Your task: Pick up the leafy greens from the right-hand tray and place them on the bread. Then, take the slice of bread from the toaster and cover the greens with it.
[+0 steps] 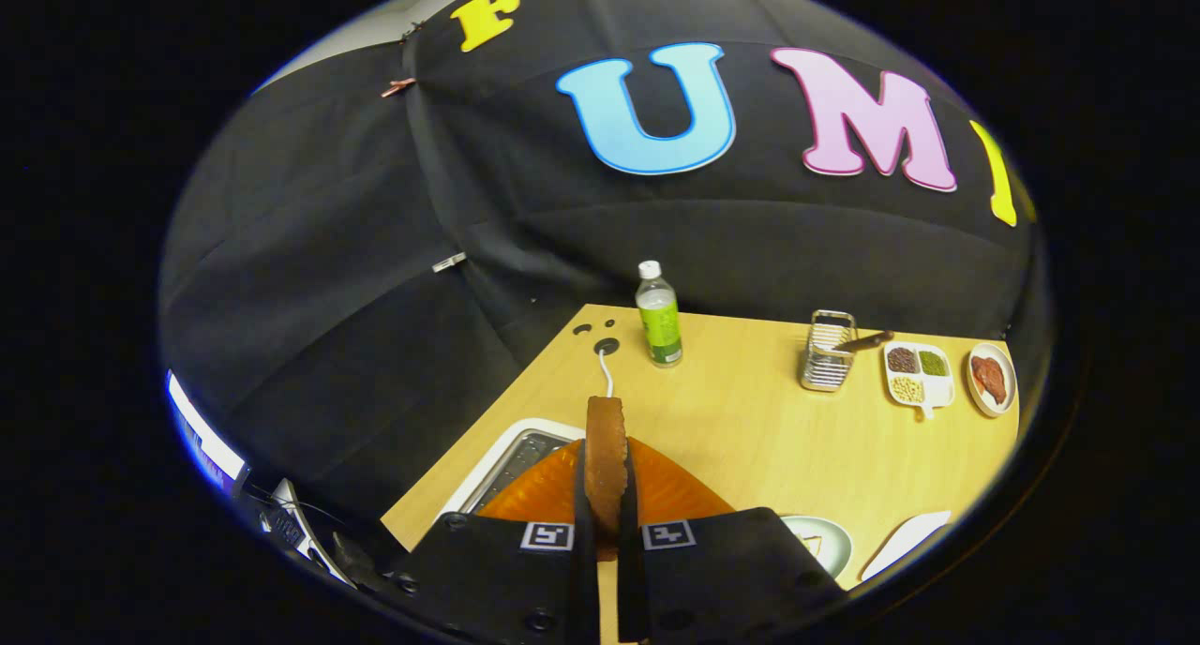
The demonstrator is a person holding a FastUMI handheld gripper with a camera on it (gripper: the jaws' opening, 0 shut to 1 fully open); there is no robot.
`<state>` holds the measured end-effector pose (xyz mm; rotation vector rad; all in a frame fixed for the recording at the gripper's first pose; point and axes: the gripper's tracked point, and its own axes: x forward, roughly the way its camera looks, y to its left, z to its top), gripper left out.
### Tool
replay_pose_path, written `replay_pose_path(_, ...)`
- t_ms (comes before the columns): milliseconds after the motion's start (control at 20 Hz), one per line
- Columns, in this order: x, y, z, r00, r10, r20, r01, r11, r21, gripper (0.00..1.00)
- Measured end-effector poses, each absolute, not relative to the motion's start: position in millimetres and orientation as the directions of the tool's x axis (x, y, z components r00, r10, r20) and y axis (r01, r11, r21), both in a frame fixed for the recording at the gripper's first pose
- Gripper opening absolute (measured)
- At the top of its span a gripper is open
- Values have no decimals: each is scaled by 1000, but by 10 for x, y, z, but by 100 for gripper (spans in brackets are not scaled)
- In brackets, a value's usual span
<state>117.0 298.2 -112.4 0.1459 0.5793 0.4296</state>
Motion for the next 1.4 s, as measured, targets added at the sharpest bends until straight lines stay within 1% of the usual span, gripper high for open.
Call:
replay_pose_path(200,1129,2511,-1393,745,393,-539,-282,918,279,12)
replay_pose_path(450,946,2055,-1962,689,352,-634,-196,932,304,12)
replay_pose_path(700,810,1846,-2387,646,335,-686,-133,934,332,12)
replay_pose_path(950,794,1738,-2592,632,318,-706,-93,936,338,12)
replay_pose_path(1200,803,1473,-2755,639,226,-736,-65,968,241,12)
replay_pose_path(1300,800,1391,-2816,634,193,-749,-54,977,206,14)
replay_pose_path(1350,798,1365,-2831,632,182,-753,-52,980,193,17)
replay_pose_path(1400,809,1345,-2839,635,170,-753,-51,983,179,18)
